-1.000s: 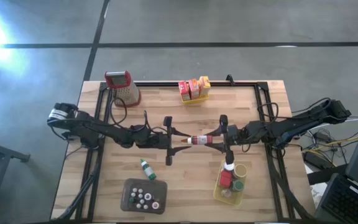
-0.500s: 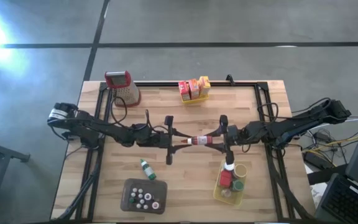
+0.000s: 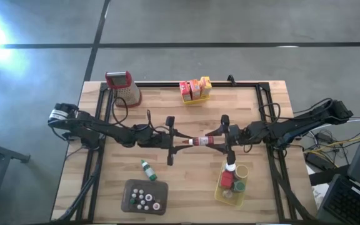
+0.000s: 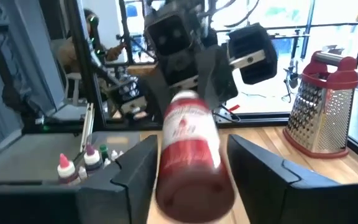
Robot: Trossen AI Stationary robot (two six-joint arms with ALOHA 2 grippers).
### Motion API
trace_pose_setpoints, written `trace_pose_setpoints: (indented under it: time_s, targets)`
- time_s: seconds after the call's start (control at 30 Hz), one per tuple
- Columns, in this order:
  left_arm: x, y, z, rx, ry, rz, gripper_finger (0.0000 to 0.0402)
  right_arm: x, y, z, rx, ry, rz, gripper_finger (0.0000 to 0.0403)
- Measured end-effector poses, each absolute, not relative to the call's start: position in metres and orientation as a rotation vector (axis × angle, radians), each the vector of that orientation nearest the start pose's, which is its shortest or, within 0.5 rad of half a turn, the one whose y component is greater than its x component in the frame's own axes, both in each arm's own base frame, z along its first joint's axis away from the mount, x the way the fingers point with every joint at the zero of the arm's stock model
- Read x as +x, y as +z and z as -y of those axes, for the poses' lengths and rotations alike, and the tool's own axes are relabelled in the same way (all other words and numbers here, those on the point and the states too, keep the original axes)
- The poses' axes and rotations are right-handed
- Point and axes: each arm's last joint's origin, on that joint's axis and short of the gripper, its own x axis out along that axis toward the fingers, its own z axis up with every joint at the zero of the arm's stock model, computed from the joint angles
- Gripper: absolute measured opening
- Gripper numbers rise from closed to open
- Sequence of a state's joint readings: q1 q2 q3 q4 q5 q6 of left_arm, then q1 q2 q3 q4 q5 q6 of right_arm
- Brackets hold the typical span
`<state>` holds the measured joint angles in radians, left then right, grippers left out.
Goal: Pick & Place Kitchen Items
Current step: Put the red food coloring bottle into the black bin
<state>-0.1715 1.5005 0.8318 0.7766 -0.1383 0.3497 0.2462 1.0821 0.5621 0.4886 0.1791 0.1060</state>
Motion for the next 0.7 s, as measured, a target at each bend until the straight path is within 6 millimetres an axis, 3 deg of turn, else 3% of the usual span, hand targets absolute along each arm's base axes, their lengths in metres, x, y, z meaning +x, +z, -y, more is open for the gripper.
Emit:
trace_pose_setpoints:
  time_s: [0.3, 0.5, 0.7]
  targets:
    - [0.322, 0.27, 0.052, 0.34, -0.022, 0.07, 0.0126, 0.221, 0.271, -0.05, 0.116, 0.053, -0.055, 0.0271]
    - [0.314, 0.28, 0.05, 0.281, -0.047, -0.106, 0.0127, 0.185, 0.294, -0.038, 0.077, -0.03, -0.193, 0.032]
    - [0.304, 0.299, 0.049, 0.166, -0.055, -0.456, 0.0127, 0.14, 0.314, -0.023, 0.016, -0.171, -0.293, 0.0345]
